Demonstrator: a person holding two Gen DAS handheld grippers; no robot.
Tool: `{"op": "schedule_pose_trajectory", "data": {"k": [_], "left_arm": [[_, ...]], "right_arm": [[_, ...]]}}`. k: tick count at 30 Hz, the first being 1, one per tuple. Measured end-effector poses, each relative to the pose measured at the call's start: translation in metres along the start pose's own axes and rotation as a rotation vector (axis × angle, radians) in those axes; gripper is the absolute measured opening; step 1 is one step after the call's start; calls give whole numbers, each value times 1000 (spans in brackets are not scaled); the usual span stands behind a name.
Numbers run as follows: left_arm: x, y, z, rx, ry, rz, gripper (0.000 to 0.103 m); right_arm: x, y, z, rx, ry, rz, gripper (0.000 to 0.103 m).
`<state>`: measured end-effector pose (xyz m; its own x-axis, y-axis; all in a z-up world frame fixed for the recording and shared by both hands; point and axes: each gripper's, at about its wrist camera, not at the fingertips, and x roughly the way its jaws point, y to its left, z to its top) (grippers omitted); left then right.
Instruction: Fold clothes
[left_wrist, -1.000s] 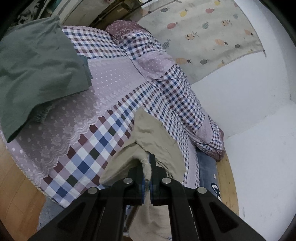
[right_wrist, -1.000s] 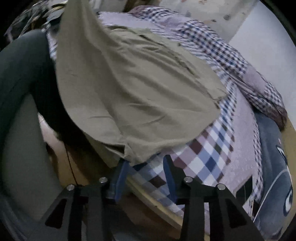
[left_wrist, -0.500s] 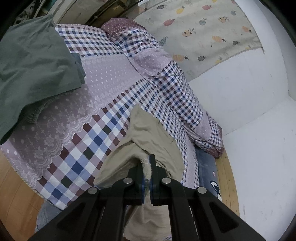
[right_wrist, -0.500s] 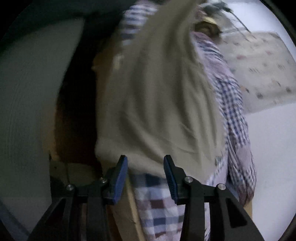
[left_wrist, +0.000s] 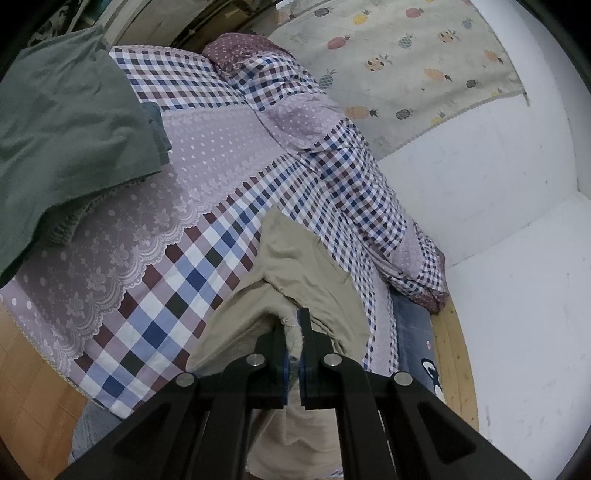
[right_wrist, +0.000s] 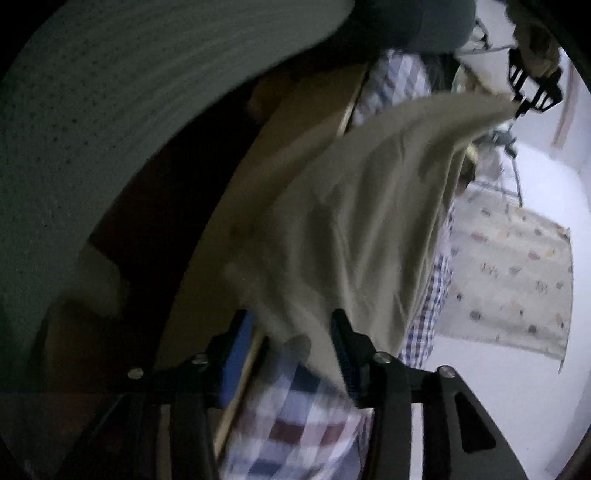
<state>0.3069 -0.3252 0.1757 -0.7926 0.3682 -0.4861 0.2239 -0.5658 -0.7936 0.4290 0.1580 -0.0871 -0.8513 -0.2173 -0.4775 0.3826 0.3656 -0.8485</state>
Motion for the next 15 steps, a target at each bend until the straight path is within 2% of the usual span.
{"op": "schedule_pose_trajectory", "data": {"k": [2,6,9,12,15], "left_arm": [[1,1,-1,-7,2,1,1],[0,2,1,-14,4,-1,1],[0,3,1,-17,4,-2,1],[-1,3,2,-22,7,-3,1],[-3,2,2,-19,2,-5,1]], "right_arm": [[2,0,-2,-7,-55,-18,62],[9,-3,-8,-45,-122,-2,63],[11,0,-10,-80,-158,21,62],[5,4,-5,-115,-155,41,59],[-1,11,-11,-141,-144,72,49]]}}
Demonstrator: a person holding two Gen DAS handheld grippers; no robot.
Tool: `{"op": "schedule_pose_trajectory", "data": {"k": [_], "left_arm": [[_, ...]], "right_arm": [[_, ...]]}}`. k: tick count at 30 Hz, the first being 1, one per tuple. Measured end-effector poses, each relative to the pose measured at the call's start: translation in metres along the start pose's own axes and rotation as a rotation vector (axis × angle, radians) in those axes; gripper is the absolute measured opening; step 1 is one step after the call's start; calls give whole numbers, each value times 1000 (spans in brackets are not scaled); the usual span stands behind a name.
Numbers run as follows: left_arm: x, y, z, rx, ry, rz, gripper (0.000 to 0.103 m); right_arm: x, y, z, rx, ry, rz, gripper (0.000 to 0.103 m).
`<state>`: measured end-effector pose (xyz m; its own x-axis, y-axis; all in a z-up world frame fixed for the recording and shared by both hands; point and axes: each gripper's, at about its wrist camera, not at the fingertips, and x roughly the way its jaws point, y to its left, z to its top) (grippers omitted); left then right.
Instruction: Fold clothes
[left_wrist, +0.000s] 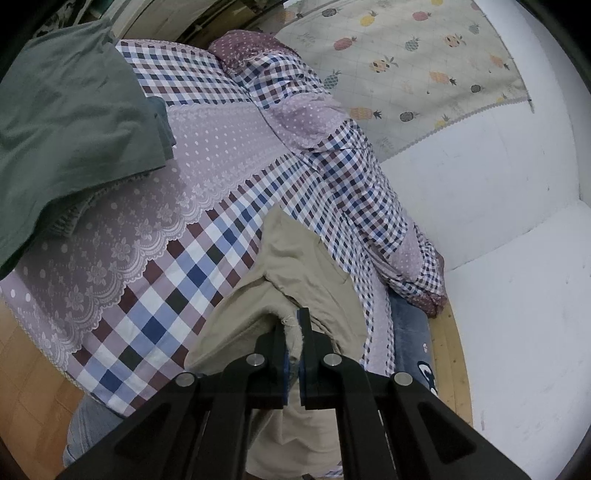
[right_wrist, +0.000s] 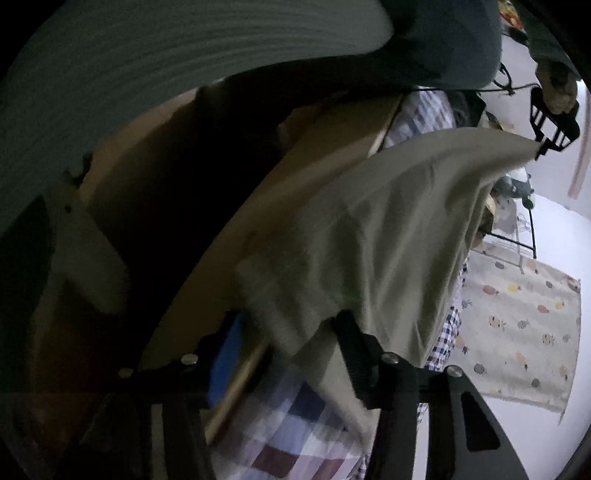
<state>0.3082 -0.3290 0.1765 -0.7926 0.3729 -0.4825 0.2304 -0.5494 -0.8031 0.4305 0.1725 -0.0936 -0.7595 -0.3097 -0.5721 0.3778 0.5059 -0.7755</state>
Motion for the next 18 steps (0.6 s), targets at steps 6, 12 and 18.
{"op": "schedule_pose_trajectory", "data": {"k": [6,12,18], "left_arm": [[0,1,0,-8,1,1,1],[2,-1,6,-9,-6,6,1],[18,0,14,-22,5,32,1]], "right_arm": [[-4,-55,2,303,42,151,1],[-1,-175,-55,1022,-2,314,1],[67,-201,-200,1900,-58,615,6]]}}
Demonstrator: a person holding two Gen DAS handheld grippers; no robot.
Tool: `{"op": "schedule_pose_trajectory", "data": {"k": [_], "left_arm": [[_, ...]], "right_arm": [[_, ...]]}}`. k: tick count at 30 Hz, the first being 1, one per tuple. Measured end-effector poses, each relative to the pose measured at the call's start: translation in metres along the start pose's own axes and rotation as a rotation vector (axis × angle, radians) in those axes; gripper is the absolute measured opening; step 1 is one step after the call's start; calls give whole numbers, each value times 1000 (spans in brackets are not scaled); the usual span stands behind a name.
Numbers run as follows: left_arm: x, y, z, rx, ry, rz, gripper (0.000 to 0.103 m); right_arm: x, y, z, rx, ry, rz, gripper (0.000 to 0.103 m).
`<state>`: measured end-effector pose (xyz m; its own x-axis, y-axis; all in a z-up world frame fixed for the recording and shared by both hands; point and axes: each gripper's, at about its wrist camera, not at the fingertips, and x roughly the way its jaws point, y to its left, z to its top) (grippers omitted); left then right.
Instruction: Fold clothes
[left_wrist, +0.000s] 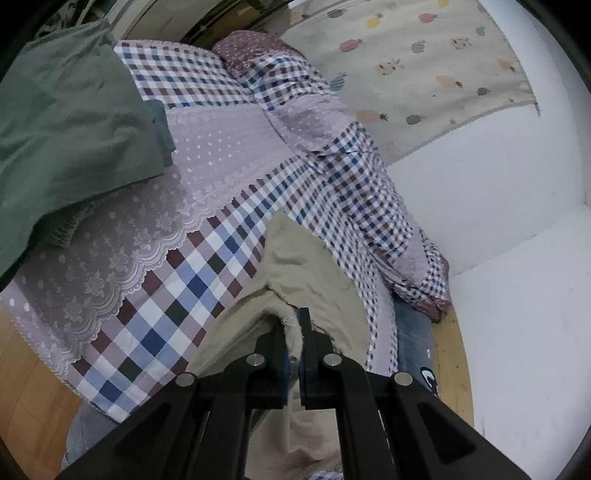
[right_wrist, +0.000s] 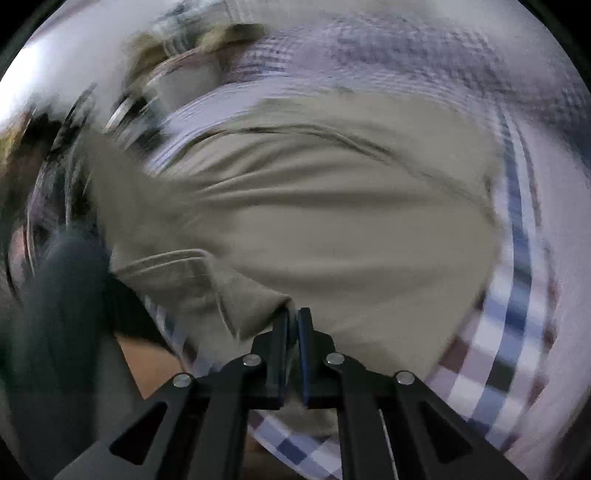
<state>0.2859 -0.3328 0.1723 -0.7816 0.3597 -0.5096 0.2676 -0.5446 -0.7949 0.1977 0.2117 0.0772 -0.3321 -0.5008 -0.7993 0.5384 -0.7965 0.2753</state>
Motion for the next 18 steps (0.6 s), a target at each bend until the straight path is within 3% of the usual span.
{"op": "schedule_pose_trajectory", "data": {"k": [4,6,7,10,14,18], "left_arm": [[10,2,2,1,15,16,1],[13,4,4,4,14,24,1],[14,4,4,4,13,26,1],[15,5,5,6,11,31,1],[17,5,5,10,11,34,1],[20,6,4,5,15,31,1]], "right_arm": [[-2,-35,-5,119,32,-15,10],[-11,-37,-11,91,31,-4,26],[-19,-37,-15,72,30,10,41],[-33,-35,-19,31,7,57,52],[-37,-25,-15,12,-44,97,53],[-27,-8,-3,-20,-60,75,54]]}}
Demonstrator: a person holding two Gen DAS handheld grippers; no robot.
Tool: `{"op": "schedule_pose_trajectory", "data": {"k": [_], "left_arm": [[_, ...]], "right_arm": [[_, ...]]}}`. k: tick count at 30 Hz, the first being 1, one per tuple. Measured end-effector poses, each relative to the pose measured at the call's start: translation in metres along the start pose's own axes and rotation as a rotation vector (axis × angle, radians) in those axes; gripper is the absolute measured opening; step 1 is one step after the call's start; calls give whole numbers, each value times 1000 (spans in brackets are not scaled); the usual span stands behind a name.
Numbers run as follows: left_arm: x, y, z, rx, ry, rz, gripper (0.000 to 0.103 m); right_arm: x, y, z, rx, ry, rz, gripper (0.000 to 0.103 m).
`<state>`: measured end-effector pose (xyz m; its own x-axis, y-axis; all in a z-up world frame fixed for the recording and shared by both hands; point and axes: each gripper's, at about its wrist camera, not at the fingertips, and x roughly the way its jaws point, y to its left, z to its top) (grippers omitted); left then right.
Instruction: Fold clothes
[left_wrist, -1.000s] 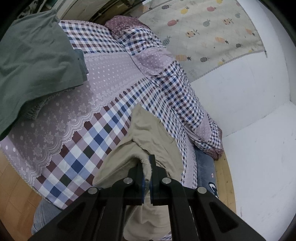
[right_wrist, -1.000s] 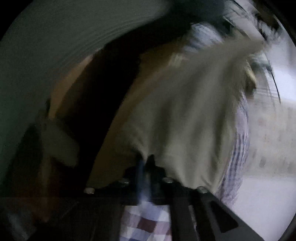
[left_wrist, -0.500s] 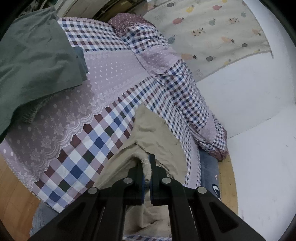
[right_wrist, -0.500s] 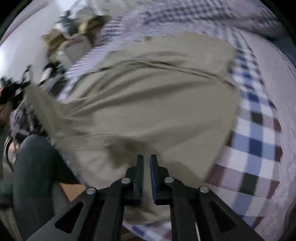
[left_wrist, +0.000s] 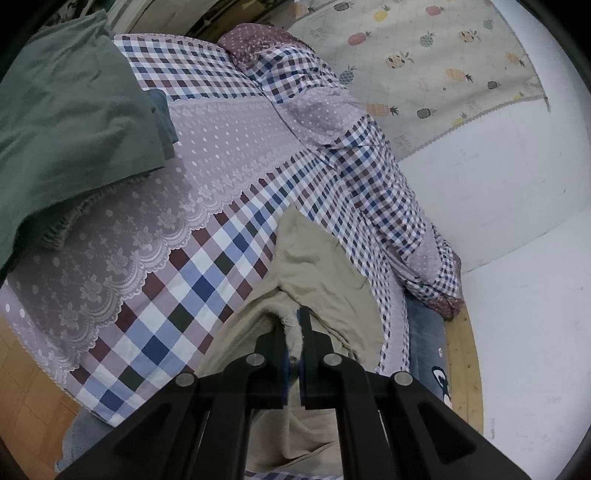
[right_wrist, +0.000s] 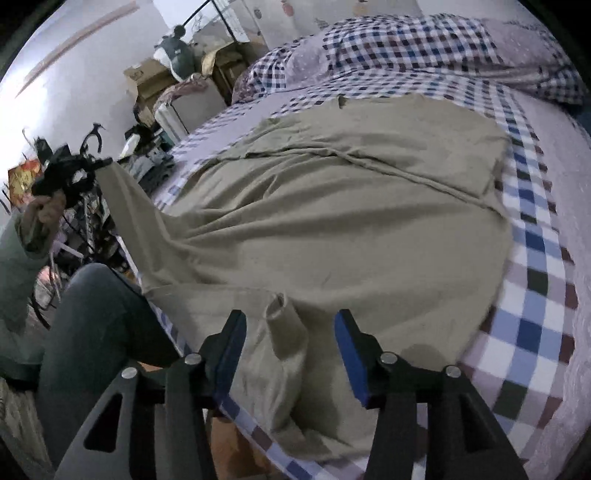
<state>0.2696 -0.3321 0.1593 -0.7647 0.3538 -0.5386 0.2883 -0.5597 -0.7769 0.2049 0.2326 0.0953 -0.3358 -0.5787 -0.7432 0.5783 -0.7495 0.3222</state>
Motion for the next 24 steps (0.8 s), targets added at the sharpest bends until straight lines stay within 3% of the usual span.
{"op": "schedule_pose_trajectory", "data": {"k": [3,8,10,12,13,14,24], "left_arm": [[2,1,0,-5,3,0,1],[0,4,0,-8,8,-4,1],[-1,5,0,-8,8,-5,1],[-2,7,-1,-9,8,-5,1],[-2,8,-1,-12,8,-7,1],[-3,10,-1,-15,9,-9,1],[-31,17,-7,-28,-2,-57,1]], "right_arm": [[19,8,5,-51,46,-51,54],[35,18,3,-108,85,-64,53],[39,24,2,-137,100,-81,49],[44,27,0,-158,121,-110,30],[45,28,0,-163,127,-131,8],[44,28,-1,-164,123,-155,4],[-50,58,-10,-80,-149,-215,3]]}}
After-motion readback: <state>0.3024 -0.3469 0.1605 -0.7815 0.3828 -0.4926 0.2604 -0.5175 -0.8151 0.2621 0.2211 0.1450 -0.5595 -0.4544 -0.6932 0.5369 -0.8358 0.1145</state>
